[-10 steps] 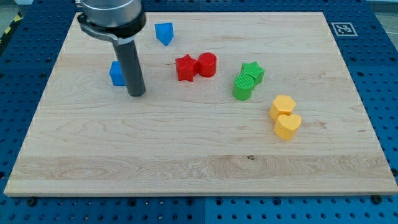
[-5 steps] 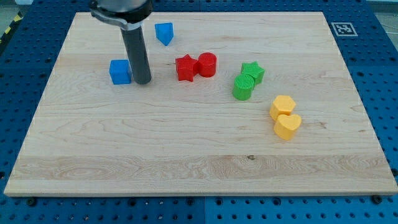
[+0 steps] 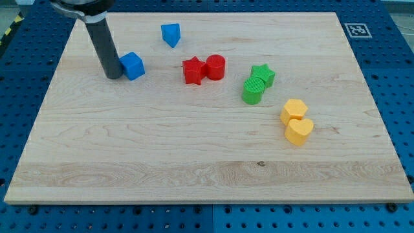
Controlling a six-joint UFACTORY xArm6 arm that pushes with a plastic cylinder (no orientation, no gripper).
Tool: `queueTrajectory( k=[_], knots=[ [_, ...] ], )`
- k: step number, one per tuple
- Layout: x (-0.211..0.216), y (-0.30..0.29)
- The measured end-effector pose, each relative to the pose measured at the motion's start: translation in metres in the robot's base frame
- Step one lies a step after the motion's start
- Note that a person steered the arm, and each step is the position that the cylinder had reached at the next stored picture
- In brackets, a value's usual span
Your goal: Push the blue cube slightly to the top
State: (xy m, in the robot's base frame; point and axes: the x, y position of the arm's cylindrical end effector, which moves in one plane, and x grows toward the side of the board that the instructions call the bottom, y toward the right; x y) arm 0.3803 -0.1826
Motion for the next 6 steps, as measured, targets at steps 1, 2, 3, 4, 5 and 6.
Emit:
queueTrajectory(
  k=[1, 2, 3, 4, 5, 6],
  knots=[
    [0.046, -0.005],
    [0.031, -0.005],
    [-0.007, -0.005],
    [-0.009, -0.005],
    [0.001, -0.004],
    [0.013, 0.007]
  ],
)
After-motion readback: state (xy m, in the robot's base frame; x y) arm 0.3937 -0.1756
